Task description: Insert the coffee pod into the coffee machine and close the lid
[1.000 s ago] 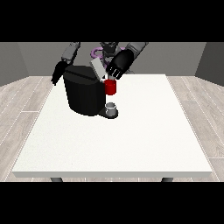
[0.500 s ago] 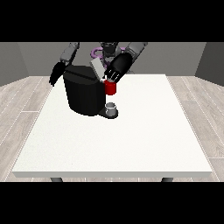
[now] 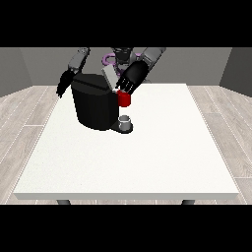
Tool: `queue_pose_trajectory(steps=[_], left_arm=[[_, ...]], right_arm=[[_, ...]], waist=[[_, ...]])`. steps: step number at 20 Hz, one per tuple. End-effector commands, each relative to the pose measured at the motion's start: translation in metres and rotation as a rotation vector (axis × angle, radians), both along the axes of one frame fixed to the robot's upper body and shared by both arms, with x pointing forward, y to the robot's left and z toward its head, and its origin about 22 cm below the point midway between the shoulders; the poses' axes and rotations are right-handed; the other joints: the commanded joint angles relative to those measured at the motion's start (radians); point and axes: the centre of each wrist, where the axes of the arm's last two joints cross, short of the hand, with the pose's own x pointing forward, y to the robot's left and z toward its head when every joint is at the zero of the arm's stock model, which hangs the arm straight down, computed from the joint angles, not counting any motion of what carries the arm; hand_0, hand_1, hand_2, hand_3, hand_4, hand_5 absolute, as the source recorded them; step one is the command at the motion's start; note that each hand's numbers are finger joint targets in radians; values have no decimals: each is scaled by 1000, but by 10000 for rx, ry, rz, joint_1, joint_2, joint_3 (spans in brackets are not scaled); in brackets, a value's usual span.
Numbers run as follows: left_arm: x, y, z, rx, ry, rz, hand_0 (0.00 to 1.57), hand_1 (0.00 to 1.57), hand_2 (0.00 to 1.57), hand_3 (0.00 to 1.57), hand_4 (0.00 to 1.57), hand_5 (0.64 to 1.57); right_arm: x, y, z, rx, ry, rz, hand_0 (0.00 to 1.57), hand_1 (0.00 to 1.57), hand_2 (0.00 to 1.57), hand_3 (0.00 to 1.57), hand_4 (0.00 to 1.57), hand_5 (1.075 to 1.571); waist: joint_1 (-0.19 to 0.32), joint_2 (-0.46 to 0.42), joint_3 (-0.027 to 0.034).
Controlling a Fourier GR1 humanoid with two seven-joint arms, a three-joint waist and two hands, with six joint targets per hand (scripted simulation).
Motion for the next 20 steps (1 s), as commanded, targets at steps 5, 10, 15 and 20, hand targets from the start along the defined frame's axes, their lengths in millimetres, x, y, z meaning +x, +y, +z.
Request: queue_pose_trajectory(steps=[5,10,15,20], left_arm=[[-1,4,22,-222,-386,-241,1198,1198,1224,1168,355,1571],[-2,1,8,282,-945,-52,1269,1269,1275,1176,171,1571],[-2,-11,1,1485,-1301,-57,1210,1210,1220,1093,0,1571],[-1,13,-1,1408,-1150,87,1135,1135,1146,998,0,1571]], right_arm=[[4,3,6,123,-282,-46,0,0,0,0,0,1571],[-3,-16,-10,-181,-39,-299,0,0,0,0,0,1571],[0,-9,-7,-25,-144,-305,0,0,0,0,0,1571],[-2,7,1,-32,-340,-313,0,0,0,0,0,1571]], waist=[[-32,183,3],[19,101,3],[40,300,6],[-56,463,2]])
